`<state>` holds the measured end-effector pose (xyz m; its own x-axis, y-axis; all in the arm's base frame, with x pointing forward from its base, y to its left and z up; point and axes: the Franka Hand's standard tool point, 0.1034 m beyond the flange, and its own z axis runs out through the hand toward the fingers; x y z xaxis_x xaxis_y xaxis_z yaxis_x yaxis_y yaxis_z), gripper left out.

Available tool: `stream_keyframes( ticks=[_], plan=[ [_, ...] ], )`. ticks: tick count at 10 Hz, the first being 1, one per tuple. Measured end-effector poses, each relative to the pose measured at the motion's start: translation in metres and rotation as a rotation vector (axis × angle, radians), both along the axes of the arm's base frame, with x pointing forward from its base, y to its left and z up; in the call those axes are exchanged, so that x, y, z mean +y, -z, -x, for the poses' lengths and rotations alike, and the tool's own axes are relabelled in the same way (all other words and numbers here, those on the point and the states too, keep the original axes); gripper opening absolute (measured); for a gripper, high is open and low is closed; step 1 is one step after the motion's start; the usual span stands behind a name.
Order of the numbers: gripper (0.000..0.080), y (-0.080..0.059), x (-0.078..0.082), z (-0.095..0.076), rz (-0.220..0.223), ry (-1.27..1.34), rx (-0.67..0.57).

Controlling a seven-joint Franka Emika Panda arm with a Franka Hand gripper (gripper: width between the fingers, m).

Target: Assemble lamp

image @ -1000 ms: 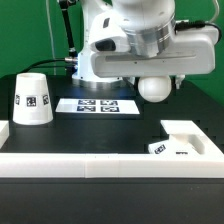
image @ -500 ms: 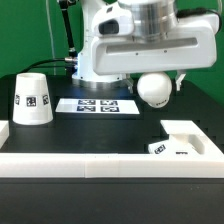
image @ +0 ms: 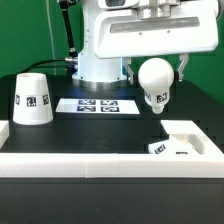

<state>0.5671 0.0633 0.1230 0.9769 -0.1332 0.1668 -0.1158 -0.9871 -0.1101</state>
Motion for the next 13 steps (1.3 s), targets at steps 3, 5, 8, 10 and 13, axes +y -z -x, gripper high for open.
stream_keyframes(
  ticks=[3,5,8,10,13],
  plan=[
    [0.0579,-0.003,-0.005,0.0,0.091,-0.144,-0.277],
    [0.0579,-0.016,-0.011,-0.009,0.168,-0.256,-0.43],
    [0.0579,-0.013,-0.013,-0.008,0.175,-0.275,-0.413],
    [0.0579,-0.02,-0.004,-0.02,0.165,-0.287,-0.41],
    [0.0579,-0.035,0.029,-0.043,0.116,-0.264,-0.425]
  ],
)
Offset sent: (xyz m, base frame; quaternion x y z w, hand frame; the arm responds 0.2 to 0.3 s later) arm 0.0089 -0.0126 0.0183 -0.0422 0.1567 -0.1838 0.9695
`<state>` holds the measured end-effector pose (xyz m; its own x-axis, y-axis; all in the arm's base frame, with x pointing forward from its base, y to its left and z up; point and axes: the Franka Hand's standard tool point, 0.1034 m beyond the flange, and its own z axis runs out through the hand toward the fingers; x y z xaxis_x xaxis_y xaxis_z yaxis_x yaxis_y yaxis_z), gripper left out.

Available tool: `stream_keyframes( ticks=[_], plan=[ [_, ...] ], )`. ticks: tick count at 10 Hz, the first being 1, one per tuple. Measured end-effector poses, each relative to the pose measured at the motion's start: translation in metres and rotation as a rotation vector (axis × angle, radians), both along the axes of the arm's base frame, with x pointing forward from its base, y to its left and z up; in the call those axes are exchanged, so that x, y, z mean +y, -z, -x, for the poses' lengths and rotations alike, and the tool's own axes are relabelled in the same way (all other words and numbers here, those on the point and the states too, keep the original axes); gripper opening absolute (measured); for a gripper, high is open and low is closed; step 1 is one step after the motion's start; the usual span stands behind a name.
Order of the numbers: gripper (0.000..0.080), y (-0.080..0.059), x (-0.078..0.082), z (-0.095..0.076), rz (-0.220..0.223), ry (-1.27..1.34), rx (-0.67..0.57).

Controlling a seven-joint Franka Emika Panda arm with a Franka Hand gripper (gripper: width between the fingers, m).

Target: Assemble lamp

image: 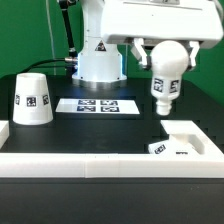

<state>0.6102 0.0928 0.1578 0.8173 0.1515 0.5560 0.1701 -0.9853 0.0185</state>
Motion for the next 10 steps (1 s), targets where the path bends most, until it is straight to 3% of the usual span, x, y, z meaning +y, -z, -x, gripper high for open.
stream_keyframes(
  ticks=[1,4,5,6,10],
  plan=[
    [0.0579,-0.002,0.007,-0.004,0.002,-0.013,-0.015],
    [0.0579,0.001,0.002,-0.003,0.012,-0.01,-0.065],
    [0.0579,0.015,0.0,0.007,0.024,-0.014,-0.081],
    [0.0579,0.02,0.001,0.009,0.025,-0.016,-0.079],
    [0.0579,0.021,0.009,0.006,0.02,-0.023,-0.071]
  ],
)
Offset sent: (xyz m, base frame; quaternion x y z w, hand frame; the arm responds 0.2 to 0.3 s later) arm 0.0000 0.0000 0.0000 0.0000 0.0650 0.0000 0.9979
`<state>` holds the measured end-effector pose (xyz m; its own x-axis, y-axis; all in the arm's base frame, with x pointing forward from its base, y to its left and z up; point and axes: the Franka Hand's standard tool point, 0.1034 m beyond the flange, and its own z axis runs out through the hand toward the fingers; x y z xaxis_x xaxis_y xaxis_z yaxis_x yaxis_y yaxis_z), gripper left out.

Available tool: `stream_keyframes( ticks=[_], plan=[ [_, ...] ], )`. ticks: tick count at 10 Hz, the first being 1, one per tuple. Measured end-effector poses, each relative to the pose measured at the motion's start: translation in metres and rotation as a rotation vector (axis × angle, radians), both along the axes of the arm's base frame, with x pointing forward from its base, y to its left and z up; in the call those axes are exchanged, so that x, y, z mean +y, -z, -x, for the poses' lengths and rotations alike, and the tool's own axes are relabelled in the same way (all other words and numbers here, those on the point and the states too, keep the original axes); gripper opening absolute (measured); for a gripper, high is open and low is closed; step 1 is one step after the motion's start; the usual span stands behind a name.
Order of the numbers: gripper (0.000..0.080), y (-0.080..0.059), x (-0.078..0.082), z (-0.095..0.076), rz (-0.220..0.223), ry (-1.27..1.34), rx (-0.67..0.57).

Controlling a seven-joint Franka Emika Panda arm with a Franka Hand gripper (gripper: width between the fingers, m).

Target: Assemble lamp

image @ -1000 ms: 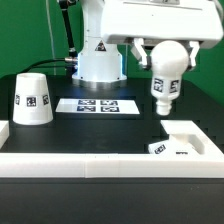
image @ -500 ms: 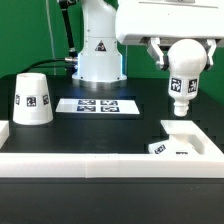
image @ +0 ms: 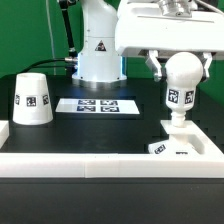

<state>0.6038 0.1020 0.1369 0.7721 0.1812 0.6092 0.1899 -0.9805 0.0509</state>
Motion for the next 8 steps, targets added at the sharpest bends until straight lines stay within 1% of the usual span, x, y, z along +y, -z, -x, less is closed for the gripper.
stream_keyframes(
  ticks=[1,4,6,8],
  plan=[
    [0.0579,0.001,0.001,0.001,0.001,-0.002,0.003],
    [0.0579,0.011,0.0,0.003,0.004,-0.003,0.018],
    [0.0579,0.02,-0.001,0.006,0.008,-0.003,0.031],
    [0.0579,0.02,-0.001,0.005,0.011,-0.005,0.015]
  ],
)
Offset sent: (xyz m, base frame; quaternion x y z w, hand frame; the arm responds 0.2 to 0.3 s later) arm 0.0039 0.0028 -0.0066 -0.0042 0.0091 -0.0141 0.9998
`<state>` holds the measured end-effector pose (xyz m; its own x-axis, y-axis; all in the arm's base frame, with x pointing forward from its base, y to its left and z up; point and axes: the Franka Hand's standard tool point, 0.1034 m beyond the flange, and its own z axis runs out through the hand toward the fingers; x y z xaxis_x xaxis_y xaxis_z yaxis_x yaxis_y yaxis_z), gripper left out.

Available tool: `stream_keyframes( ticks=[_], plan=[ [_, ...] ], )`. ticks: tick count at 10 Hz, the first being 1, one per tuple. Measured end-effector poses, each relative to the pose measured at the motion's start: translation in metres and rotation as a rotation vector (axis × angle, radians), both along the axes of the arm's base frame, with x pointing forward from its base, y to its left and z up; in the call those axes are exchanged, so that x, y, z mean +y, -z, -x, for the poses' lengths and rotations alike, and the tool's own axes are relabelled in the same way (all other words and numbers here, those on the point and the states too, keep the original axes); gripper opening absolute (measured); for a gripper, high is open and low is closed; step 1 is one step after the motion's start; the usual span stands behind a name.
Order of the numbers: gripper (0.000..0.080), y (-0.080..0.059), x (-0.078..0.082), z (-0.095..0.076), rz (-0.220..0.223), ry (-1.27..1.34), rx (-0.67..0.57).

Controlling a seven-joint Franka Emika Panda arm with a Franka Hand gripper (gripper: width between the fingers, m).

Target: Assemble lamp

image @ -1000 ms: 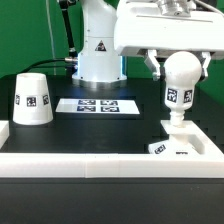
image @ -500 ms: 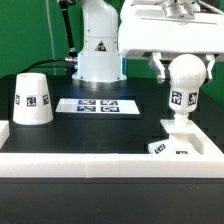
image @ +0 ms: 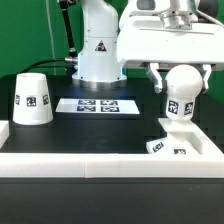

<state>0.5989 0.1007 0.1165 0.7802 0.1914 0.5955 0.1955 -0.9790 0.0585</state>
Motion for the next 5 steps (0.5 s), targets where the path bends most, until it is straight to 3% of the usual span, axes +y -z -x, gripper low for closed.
stream_keyframes(
  ticks=[2,3,5],
  plan=[
    [0.0579,-0.0001,0.0001,0.0,0.0,0.0,0.001],
    [0.0637,0.0014,0.0004,0.0006,0.0,-0.001,0.015],
    [0.068,0.0031,0.0004,0.0015,0.0,-0.002,0.023]
  ],
)
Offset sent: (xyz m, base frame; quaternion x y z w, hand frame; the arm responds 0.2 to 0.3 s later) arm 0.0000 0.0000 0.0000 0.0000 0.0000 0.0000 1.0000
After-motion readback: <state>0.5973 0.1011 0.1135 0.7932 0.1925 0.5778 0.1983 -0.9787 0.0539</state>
